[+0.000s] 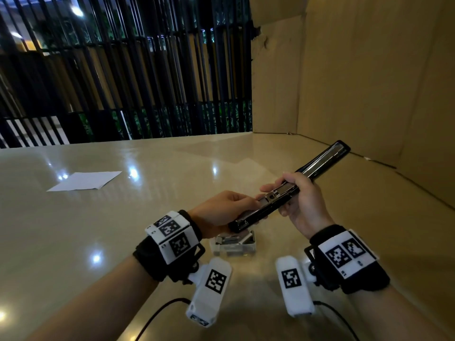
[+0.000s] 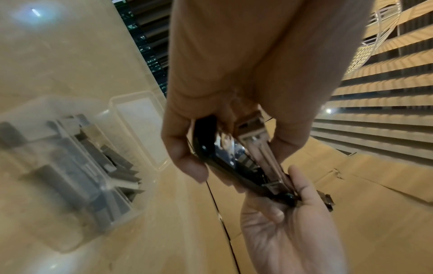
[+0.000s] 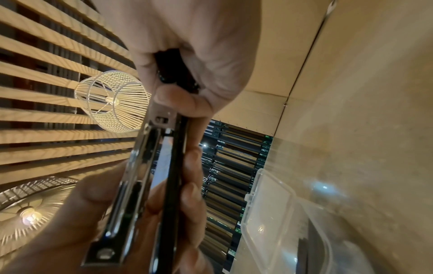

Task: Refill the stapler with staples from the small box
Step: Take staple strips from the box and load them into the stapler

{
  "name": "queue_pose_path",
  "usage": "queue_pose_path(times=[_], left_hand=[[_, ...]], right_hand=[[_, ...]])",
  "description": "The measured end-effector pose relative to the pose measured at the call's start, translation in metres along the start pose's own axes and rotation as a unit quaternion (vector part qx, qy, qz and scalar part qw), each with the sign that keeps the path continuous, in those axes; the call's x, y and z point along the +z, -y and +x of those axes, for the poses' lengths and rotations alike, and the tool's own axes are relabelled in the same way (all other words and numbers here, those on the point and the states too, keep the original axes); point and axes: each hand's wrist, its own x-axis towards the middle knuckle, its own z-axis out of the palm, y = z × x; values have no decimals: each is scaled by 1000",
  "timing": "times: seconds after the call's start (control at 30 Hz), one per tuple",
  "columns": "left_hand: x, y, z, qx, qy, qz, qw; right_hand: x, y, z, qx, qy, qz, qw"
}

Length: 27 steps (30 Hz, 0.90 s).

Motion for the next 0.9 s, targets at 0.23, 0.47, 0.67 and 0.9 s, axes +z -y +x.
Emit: queue_pose_path(times=[0.23, 0.47, 0.67, 0.9], left_hand=[[-12, 3, -3, 20, -7, -183, 983], [-10, 17, 3, 187, -233, 41, 953], [-21, 21, 0, 346, -226, 482, 773], [-20, 0, 2, 367, -181, 684, 604]], right_hand=[[-3, 1, 4, -10, -9, 13, 1000], [1, -1, 1, -67, -43, -33, 996], [-1, -2, 0, -56, -40, -27, 997], [-2, -4, 0, -46, -41, -36, 997]])
